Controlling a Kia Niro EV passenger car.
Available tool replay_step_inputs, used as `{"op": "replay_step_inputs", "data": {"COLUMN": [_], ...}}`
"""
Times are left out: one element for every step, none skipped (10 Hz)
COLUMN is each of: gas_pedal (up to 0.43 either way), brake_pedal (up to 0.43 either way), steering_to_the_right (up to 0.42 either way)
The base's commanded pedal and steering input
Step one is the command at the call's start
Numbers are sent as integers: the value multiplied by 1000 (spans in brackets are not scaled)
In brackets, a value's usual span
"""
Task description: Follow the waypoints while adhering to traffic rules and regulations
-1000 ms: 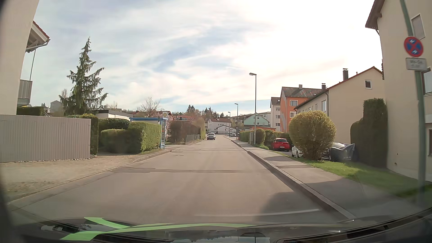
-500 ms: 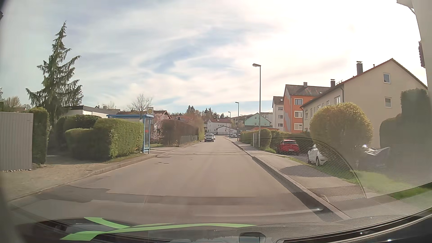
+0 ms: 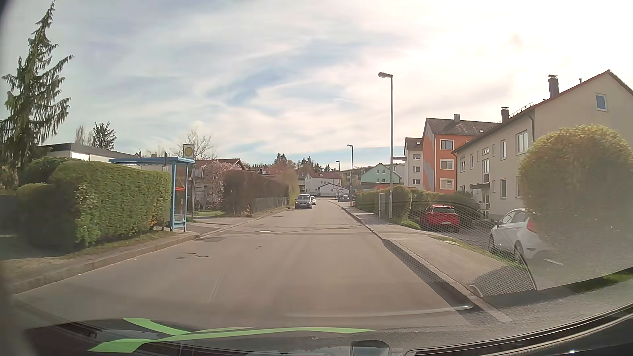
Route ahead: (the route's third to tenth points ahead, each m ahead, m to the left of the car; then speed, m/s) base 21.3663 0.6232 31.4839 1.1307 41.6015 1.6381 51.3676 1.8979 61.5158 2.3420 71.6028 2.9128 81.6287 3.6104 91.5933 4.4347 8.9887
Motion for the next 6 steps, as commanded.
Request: {"op": "replay_step_inputs", "data": {"gas_pedal": [59, 59, 67, 67, 67, 67], "brake_pedal": [0, 0, 0, 0, 0, 0], "steering_to_the_right": [-3, -3, -1, 0, 0, 0]}}
